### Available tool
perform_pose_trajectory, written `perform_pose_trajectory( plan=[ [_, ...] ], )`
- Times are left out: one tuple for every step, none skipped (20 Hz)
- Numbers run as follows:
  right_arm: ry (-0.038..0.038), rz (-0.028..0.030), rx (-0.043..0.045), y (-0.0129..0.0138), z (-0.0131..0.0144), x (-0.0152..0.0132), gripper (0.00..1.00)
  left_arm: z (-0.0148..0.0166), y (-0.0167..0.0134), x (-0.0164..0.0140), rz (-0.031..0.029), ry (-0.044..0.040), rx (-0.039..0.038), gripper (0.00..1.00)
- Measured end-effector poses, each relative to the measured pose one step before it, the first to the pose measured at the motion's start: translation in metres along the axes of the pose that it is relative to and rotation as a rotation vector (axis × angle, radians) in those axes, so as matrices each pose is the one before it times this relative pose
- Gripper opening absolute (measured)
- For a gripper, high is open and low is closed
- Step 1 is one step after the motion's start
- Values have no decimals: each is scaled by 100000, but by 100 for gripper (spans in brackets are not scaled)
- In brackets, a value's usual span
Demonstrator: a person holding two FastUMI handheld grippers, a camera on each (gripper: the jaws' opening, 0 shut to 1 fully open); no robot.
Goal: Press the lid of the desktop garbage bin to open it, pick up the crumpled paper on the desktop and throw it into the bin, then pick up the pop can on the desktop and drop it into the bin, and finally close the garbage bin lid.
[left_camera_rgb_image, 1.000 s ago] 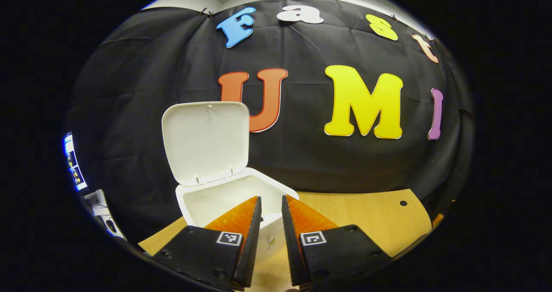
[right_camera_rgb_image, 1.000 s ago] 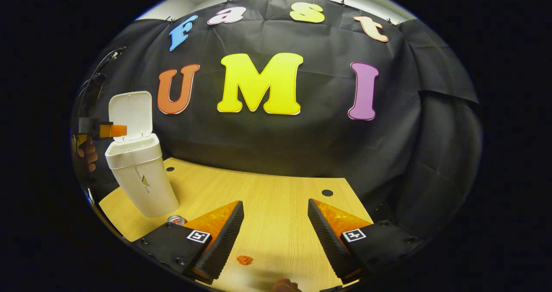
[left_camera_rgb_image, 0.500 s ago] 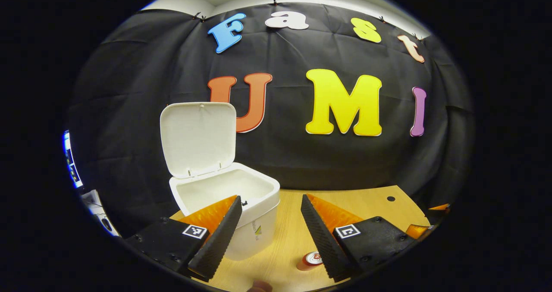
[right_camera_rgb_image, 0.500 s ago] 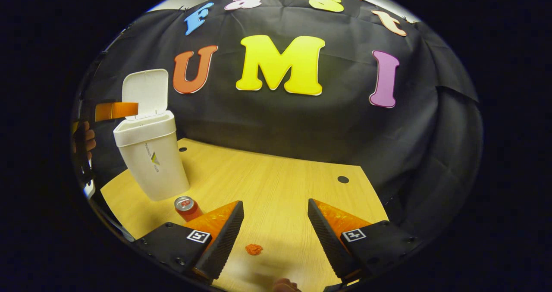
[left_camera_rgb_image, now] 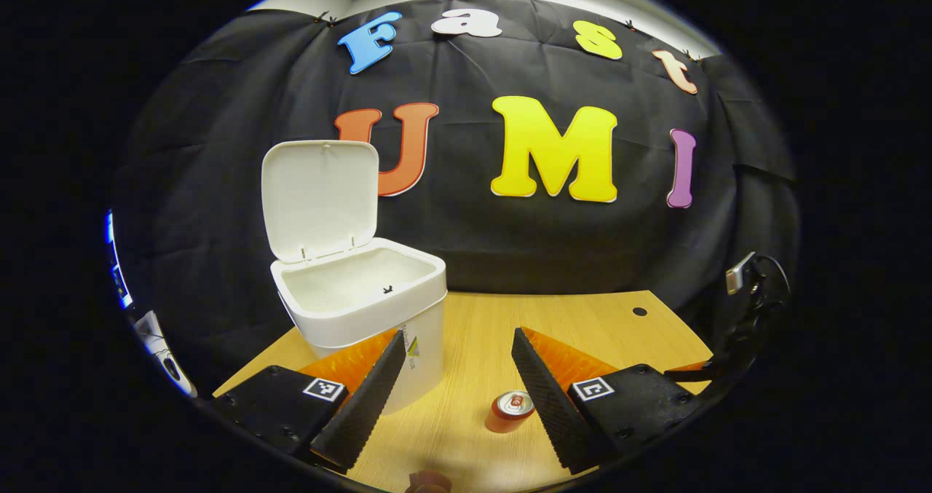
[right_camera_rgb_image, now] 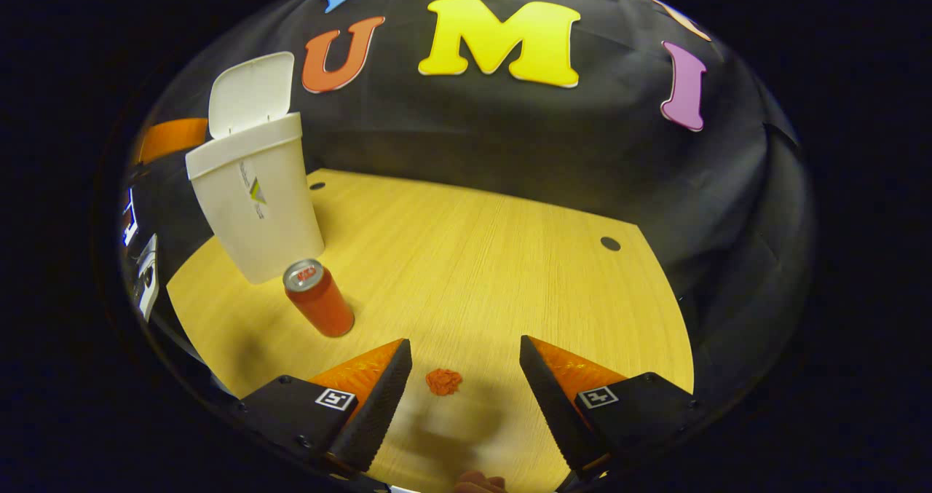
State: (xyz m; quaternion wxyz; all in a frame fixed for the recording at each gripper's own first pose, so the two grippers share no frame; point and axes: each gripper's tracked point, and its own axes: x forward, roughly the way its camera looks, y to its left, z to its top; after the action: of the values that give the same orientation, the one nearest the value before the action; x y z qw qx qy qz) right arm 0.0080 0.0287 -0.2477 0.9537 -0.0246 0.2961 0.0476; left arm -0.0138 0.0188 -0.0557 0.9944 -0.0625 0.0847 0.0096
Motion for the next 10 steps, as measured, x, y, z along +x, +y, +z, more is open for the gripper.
perform_pose_trajectory(
  plan=[
    [2985,355,-259,185,-1099,479,94,-147,71,-24,321,46,2144,98],
    [1776,334,-708,120,-600,587,95,-279,-194,67,-647,-31,1711,98],
    [1434,-374,-836,116,-685,540,95,-306,-101,149,-824,83,1165,98],
    [1430,535,-254,206,-433,451,95,-116,-54,127,-626,25,448,97],
    [1691,654,-31,299,-522,470,95,-146,123,86,-330,441,257,97],
    [2049,668,-148,262,-475,350,95,-192,19,111,-365,256,-441,97],
    [2103,676,310,214,-486,421,95,-196,-81,148,-185,498,-517,98],
    [2617,575,519,172,-479,414,95,-143,125,229,220,565,-267,97],
    [2282,349,160,128,-553,499,95,-247,133,260,152,736,65,98],
    [2540,-547,-311,-103,-465,490,95,-280,78,199,339,665,391,97]
  ],
)
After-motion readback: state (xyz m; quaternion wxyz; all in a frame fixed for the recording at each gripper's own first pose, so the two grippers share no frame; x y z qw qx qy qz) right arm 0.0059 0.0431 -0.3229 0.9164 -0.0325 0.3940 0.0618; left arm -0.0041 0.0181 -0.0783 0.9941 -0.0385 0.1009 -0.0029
